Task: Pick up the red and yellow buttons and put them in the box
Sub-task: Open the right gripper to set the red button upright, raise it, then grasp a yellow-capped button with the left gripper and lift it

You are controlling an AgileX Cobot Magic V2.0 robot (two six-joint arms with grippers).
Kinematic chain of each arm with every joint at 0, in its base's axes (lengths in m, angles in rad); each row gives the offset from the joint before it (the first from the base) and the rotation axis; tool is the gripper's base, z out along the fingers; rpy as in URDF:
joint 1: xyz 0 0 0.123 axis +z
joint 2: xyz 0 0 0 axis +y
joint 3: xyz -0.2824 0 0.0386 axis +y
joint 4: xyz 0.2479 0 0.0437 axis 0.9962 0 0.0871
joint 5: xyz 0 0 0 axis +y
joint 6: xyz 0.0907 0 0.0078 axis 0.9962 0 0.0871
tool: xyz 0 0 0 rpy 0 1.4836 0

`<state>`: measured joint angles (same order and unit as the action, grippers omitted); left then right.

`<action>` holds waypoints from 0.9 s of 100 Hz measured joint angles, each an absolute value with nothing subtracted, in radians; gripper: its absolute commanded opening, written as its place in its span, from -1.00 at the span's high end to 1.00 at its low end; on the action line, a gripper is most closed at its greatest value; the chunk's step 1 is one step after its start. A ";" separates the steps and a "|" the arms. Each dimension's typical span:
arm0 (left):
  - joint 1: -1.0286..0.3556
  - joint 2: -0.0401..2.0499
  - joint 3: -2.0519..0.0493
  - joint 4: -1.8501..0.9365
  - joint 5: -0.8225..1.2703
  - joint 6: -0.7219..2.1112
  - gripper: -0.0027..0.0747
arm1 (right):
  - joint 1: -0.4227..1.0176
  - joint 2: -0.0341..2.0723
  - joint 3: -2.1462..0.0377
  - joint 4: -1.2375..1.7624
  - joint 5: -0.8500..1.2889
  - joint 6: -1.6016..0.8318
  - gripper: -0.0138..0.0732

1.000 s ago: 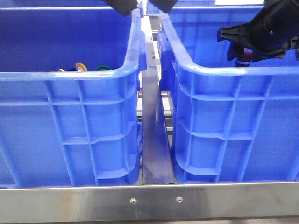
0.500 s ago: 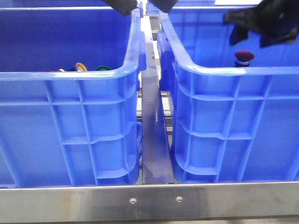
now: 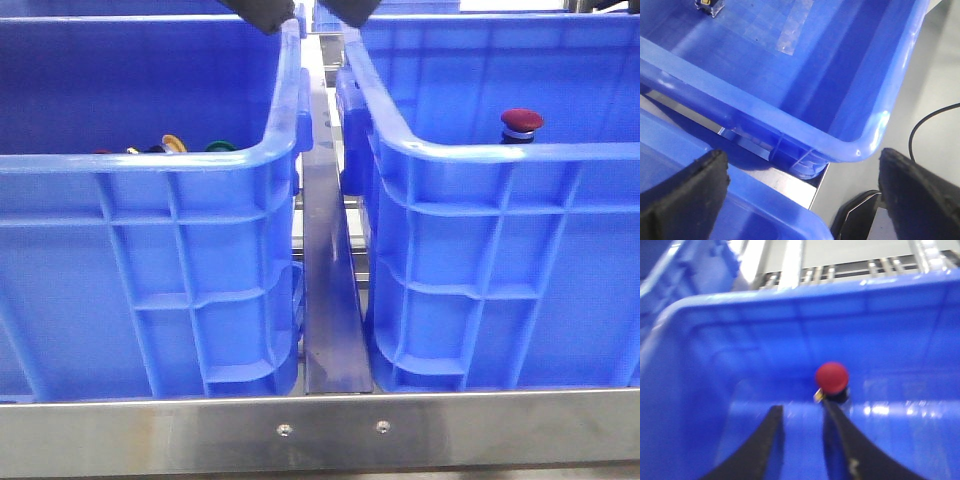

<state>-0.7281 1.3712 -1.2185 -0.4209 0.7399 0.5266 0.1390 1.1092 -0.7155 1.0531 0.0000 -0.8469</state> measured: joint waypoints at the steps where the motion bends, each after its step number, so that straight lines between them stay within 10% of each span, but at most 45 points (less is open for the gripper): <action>1: -0.728 1.371 -1.218 -0.421 0.740 0.527 -0.55 | 0.139 1.093 -0.705 1.053 0.000 -0.847 0.40; 29: -0.728 1.371 -1.218 -0.401 0.733 0.472 -0.55 | 0.139 0.752 -0.510 1.051 0.119 -0.847 0.84; 90: -0.690 1.381 -1.374 0.246 0.971 -0.179 -0.55 | 0.139 0.422 -0.424 1.035 0.202 -0.847 0.84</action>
<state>-0.6903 1.3812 -1.3744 0.2459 0.9708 -0.1785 0.1390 0.4218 -0.4237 1.0350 0.2017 -0.8469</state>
